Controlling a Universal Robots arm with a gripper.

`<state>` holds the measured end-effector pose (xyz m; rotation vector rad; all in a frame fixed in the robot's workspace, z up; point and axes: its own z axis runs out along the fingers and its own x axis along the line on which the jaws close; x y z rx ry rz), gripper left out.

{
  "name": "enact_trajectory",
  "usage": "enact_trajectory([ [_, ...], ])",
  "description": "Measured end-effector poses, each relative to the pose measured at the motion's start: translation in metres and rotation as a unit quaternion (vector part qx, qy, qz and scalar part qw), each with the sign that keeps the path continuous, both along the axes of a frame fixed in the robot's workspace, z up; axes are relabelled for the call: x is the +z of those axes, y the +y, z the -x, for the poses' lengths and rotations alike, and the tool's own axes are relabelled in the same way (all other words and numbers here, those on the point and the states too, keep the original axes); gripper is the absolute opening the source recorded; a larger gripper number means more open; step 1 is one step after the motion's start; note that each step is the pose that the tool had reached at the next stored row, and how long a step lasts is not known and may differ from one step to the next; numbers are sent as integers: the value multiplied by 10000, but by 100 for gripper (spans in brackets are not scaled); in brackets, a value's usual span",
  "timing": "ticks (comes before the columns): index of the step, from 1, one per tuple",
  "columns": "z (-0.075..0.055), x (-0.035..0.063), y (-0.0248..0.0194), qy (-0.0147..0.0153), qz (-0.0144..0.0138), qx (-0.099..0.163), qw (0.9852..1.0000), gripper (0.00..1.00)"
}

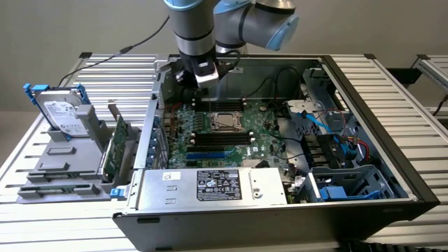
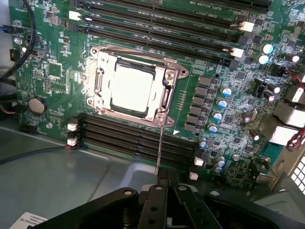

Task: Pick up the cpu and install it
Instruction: 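Install the first cpu locking lever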

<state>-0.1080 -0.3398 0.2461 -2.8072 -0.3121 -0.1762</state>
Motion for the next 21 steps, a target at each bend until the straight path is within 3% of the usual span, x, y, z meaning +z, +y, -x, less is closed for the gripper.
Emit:
enact_trajectory([
  [7, -113, 0, 27, -4, 0, -12, 10000, 11],
  [12, -121, 0, 31, -6, 0, -83, 10000, 11],
  [21, -121, -53, -67, -6, 0, -181, 9998, 11],
])
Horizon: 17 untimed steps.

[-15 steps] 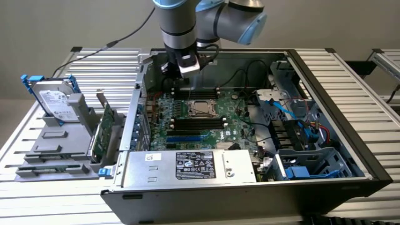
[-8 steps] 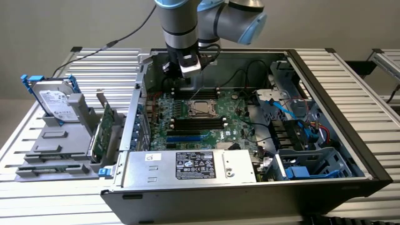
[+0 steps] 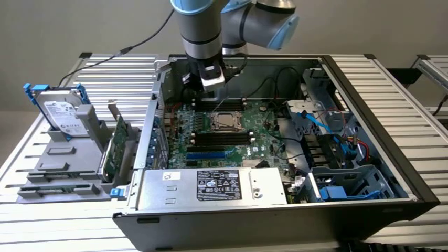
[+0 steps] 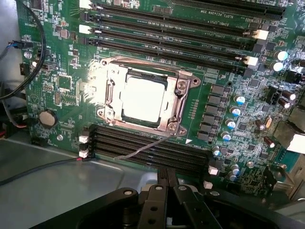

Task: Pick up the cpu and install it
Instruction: 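Install the first cpu locking lever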

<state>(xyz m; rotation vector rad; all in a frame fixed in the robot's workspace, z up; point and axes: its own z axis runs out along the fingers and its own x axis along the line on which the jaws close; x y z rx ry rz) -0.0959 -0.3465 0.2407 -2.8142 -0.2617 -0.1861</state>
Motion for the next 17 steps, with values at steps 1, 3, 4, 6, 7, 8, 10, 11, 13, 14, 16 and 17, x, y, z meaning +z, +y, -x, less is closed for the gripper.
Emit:
enact_trajectory([
  [1, 0, -14, -5, 0, 1, -3, 10000, 11],
  [3, 1, -49, -8, 0, 10, -5, 10000, 11],
  [4, 0, -65, -9, 1, 19, -6, 10000, 11],
  [6, 0, -93, -11, 0, 38, -7, 10000, 11],
  [7, 0, -107, -12, 1, 51, -8, 10000, 11],
  [8, 0, -120, -13, 0, 62, -9, 10000, 11],
  [10, 0, -141, -19, 0, 91, -12, 10000, 11],
  [11, 1, -148, -24, 0, 110, -14, 9999, 11],
  [13, 1, -164, -35, 1, 142, -24, 9999, 11],
  [14, 0, -174, -40, 1, 153, -28, 9999, 11],
  [16, 0, -201, -58, 1, 165, -38, 9999, 11],
  [17, 0, -215, -66, 1, 170, -43, 9998, 11],
])
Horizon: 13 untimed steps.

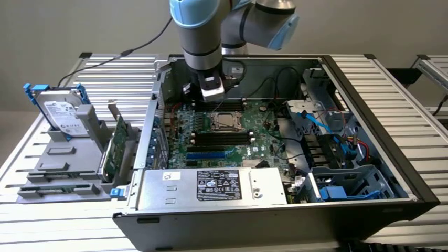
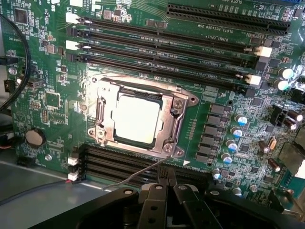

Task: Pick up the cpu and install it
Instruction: 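Install the first cpu locking lever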

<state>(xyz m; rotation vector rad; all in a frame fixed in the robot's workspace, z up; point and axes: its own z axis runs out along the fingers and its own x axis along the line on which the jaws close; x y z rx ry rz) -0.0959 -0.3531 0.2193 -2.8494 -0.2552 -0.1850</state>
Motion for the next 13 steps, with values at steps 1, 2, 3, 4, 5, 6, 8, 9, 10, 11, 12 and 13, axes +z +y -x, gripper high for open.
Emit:
enact_trajectory([
  [1, 0, -15, -7, 0, 6, -5, 10000, 11],
  [2, 0, -30, -11, 0, 13, -10, 10000, 11],
  [3, 1, -47, -13, 0, 20, -13, 10000, 11],
  [4, 3, -62, -13, 0, 24, -15, 10000, 11],
  [5, 9, -76, -13, -1, 27, -16, 10000, 11],
  [6, 21, -87, -13, 0, 30, -18, 10000, 11],
  [8, 48, -99, -9, -1, 30, -20, 10000, 11],
  [9, 56, -101, -5, -1, 31, -21, 10000, 11],
  [10, 57, -102, 2, -1, 30, -25, 10000, 11],
  [11, 57, -103, 7, -1, 30, -30, 10000, 11],
  [12, 57, -102, 16, 0, 30, -38, 10000, 11],
  [13, 57, -102, 26, 0, 30, -48, 10000, 11],
])
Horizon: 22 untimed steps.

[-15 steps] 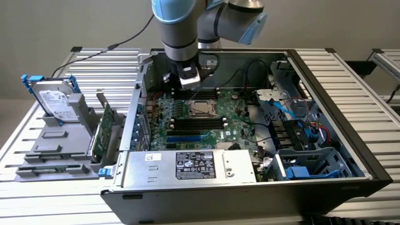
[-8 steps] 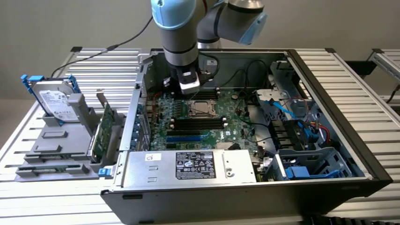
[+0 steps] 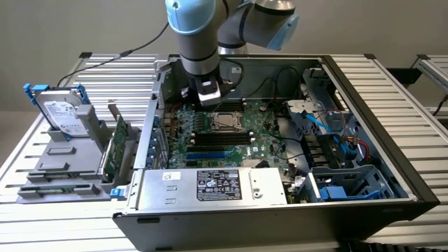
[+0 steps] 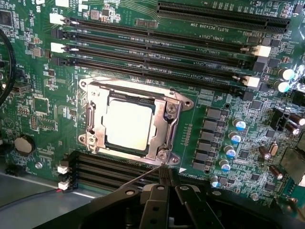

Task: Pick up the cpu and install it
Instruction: 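Install the first cpu locking lever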

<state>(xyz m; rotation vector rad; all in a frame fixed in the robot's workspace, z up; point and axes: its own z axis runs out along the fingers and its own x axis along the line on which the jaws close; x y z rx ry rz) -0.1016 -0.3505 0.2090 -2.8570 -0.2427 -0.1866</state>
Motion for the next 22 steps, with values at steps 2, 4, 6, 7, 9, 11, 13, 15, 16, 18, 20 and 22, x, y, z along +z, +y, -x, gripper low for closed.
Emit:
enact_trajectory([
  [2, 0, -1, 21, 0, 0, -21, 10000, 11],
  [4, -3, -2, 47, 0, 0, -42, 10000, 11],
  [6, -19, -4, 68, 0, 1, -57, 10000, 11],
  [7, -32, -4, 75, 0, 2, -68, 10000, 11],
  [9, -64, -6, 79, 0, 4, -104, 9999, 11],
  [11, -87, -8, 80, -1, 9, -149, 9999, 11],
  [13, -100, -8, 80, -1, 16, -184, 9998, 11],
  [15, -108, -8, 80, 0, 20, -213, 9998, 11],
  [16, -110, -9, 80, 0, 22, -228, 9997, 11],
  [18, -114, -10, 81, -1, 29, -265, 9996, 11],
  [20, -120, -12, 81, -1, 38, -301, 9995, 11],
  [22, -127, -14, 81, -1, 49, -339, 9994, 11],
])
